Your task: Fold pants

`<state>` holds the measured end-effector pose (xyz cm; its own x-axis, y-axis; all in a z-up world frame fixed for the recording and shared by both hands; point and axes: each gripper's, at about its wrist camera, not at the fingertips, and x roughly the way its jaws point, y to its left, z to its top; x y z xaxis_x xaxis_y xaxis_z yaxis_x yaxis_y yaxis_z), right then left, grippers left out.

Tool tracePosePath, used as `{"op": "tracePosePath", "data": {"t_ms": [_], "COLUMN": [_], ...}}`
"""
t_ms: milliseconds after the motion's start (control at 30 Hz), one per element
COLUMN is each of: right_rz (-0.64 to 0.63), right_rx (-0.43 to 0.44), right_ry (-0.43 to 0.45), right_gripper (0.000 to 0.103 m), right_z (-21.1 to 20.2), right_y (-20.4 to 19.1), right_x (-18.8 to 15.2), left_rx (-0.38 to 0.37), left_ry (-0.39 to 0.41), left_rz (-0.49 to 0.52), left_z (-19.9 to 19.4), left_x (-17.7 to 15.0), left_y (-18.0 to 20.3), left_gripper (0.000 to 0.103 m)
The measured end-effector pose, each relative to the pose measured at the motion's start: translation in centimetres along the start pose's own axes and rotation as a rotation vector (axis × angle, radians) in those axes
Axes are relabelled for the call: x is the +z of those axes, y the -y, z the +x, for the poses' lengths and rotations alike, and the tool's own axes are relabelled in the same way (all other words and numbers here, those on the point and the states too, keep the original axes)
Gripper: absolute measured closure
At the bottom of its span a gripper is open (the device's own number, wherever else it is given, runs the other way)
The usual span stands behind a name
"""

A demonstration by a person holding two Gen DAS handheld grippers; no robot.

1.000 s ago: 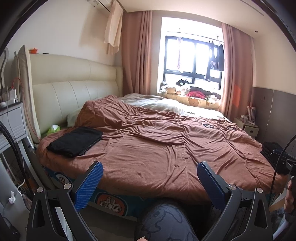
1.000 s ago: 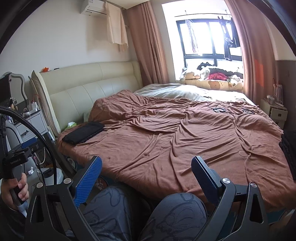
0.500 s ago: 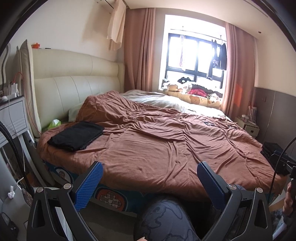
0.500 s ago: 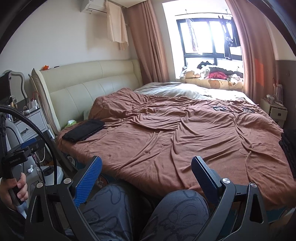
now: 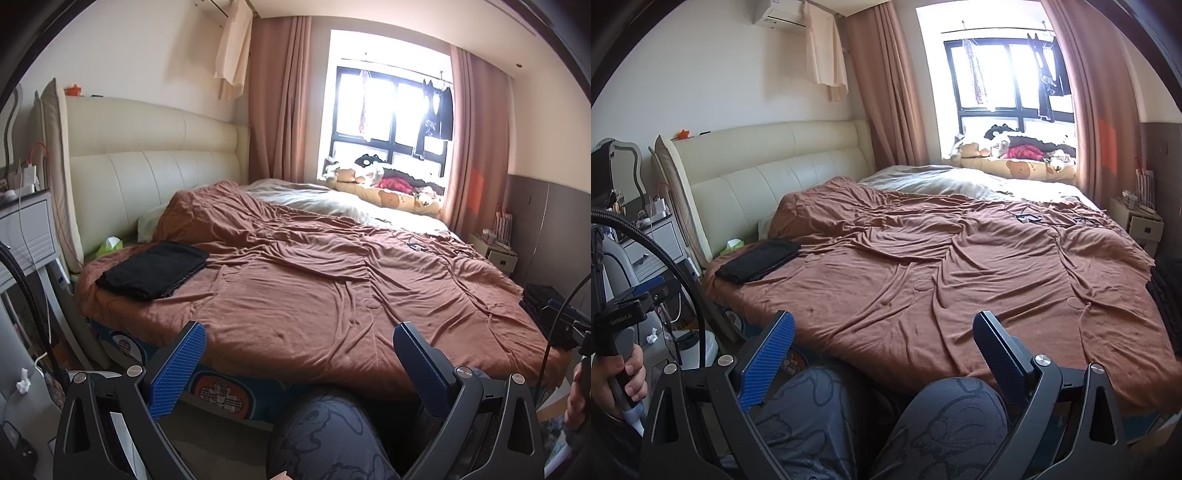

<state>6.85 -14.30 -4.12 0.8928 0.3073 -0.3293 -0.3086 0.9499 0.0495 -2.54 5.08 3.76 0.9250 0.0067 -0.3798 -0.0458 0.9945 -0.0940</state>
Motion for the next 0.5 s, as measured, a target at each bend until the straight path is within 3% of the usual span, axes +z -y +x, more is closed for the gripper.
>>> {"op": "tracePosePath", "data": {"t_ms": [500], "right_rz": [0.001], "right_rx": [-0.006], "right_ry": [0.001], "right_gripper": [0.006], "right_z": [-0.44], "right_y": [-0.19], "right_x": [-0.17], "left_rx": [-0.020], "left_ry": [-0.005], "left_rz": [-0.005], "left_z": [-0.75], "left_x": [-0.38], "left_y": [0.37], "left_gripper": [0.001]}}
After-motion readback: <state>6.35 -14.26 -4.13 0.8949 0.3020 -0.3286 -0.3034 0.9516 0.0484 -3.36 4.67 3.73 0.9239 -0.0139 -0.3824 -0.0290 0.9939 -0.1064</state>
